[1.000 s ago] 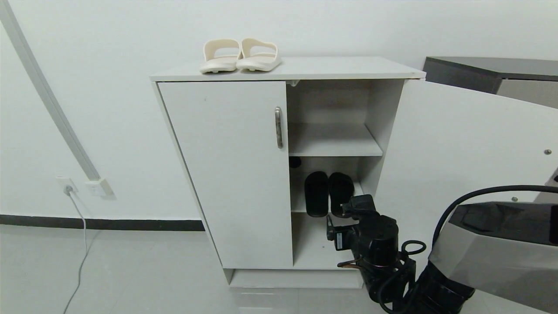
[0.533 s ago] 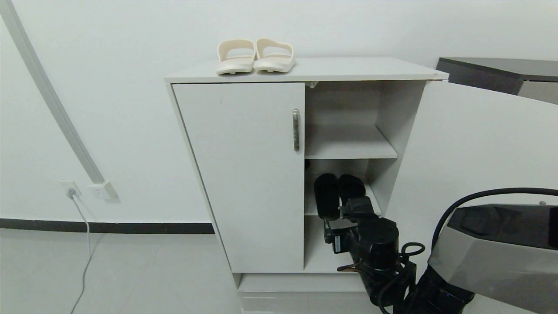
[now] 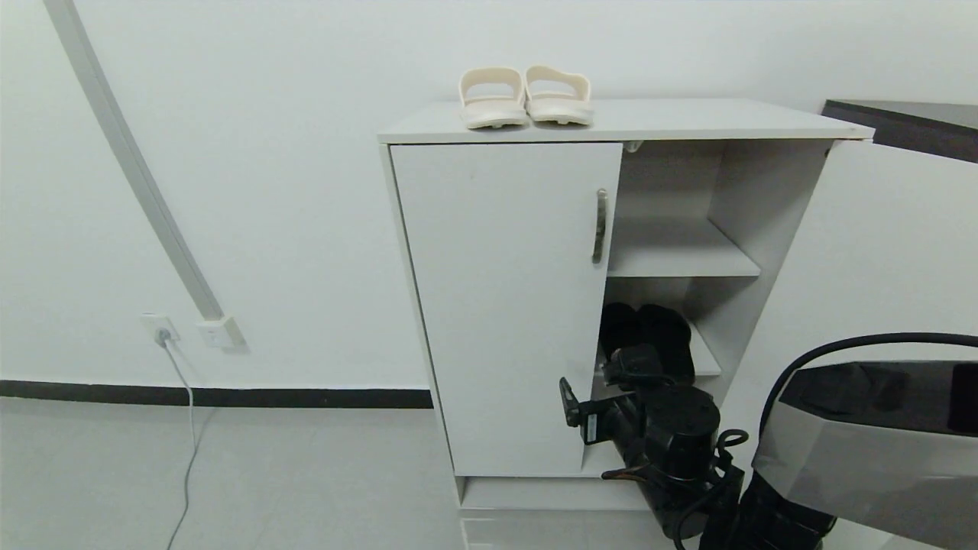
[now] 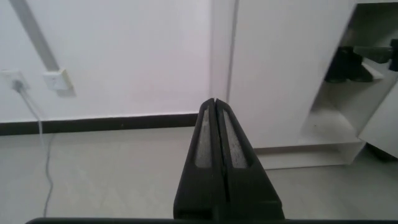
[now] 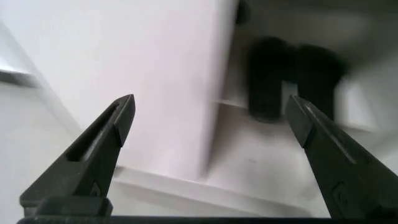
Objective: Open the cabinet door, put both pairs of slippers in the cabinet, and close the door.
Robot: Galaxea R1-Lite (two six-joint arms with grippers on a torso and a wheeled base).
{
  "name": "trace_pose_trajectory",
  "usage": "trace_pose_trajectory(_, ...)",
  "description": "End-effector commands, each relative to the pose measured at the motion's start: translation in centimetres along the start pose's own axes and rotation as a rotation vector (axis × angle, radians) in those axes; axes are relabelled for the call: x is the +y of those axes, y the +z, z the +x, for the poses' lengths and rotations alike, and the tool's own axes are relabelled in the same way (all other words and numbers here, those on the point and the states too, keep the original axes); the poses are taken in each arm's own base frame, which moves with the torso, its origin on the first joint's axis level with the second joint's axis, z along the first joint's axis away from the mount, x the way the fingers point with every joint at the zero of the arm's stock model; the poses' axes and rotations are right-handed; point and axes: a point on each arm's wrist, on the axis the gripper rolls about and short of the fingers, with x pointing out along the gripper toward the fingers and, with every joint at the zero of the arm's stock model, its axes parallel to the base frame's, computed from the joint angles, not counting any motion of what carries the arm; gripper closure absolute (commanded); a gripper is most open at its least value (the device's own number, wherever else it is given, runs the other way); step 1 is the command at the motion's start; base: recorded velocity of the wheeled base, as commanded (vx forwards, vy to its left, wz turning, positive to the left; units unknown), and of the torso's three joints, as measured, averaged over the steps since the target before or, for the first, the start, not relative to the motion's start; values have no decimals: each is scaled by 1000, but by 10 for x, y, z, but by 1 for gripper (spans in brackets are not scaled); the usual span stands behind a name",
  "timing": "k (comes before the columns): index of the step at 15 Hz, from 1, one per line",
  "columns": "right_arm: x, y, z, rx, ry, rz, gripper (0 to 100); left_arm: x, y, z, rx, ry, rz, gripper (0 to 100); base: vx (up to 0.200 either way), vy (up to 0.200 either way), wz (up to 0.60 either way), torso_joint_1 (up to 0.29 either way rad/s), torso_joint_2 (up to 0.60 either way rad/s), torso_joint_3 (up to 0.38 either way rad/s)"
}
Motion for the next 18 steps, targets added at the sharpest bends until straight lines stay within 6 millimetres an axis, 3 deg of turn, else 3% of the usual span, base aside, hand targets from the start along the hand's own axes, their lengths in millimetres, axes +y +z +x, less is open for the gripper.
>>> trace_pose_trajectory(1,0,-5,1,12,-1,-22,0,0,0,0,2,-1,0,100,0,200,0,7,2,2)
trace_pose_trajectory(3,0,-5,0,5,2,-30,0,0,0,0,2,-1,0,100,0,200,0,5,2,2)
trace_pose_trajectory(18,-2,-8,2,-3,-5,-56,0,0,0,0,2,2,-2,100,0,0,0,3,-29,-28)
